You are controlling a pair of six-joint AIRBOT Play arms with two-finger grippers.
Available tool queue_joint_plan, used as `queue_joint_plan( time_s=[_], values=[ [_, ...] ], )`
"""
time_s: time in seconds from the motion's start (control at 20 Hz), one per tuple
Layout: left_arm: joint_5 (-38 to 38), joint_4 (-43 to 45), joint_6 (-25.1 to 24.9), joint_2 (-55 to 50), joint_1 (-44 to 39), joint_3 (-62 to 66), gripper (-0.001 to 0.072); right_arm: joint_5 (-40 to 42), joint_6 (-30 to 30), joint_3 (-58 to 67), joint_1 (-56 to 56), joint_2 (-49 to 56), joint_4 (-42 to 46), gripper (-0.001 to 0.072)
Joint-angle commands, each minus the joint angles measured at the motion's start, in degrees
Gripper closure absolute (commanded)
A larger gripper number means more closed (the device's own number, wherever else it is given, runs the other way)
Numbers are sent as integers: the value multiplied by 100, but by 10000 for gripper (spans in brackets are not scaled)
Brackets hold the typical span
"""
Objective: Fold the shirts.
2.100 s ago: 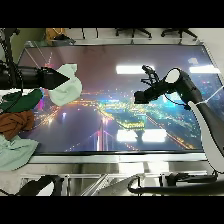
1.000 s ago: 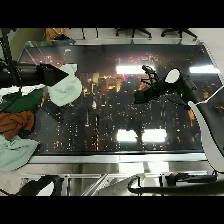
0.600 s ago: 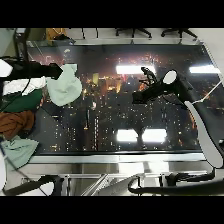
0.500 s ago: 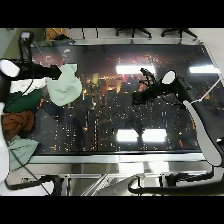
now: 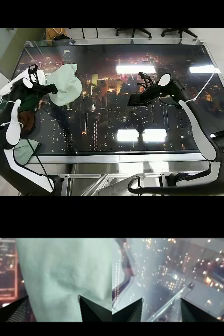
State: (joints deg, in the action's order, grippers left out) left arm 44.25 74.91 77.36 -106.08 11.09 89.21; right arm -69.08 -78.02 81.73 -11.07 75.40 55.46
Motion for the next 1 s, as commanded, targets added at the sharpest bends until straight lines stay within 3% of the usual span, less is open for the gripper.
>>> queue_joint_plan(
  time_s=[0.0,0.05,0.15,0.2,0.3,0.35,0.4,0.45,0.6,0.65,0.8,0.95],
  values=[
    [-101,-289,66,-531,-55,212,3,7,0,0,4,11,-22,199],
    [57,-291,66,-627,-59,339,100,2,0,0,4,9,-22,207],
    [612,-293,66,-798,-109,708,653,4,2,0,4,9,-22,207],
    [868,-319,72,-833,-133,916,690,2,7,0,4,9,-22,207],
    [1397,-511,63,-743,-271,1449,692,-42,20,0,31,-28,-22,221],
    [1637,-627,63,-592,-380,1731,692,-37,24,2,46,-66,-20,366],
    [1832,-754,39,-385,-494,1967,692,-33,151,9,59,-114,-22,568],
    [2022,-903,-26,-120,-660,2188,692,-13,192,9,83,-162,-22,629],
    [2726,-1121,-129,879,-1248,2634,692,-39,151,11,142,-461,-11,634],
    [2938,-1224,-127,1228,-1449,2645,692,-35,164,11,184,-608,0,702],
    [3899,-1346,-28,1987,-2109,2566,692,-50,170,4,295,-1071,98,699],
    [3720,-1342,96,2726,-2774,1497,692,-258,164,4,310,-1416,98,699]
  ],
)
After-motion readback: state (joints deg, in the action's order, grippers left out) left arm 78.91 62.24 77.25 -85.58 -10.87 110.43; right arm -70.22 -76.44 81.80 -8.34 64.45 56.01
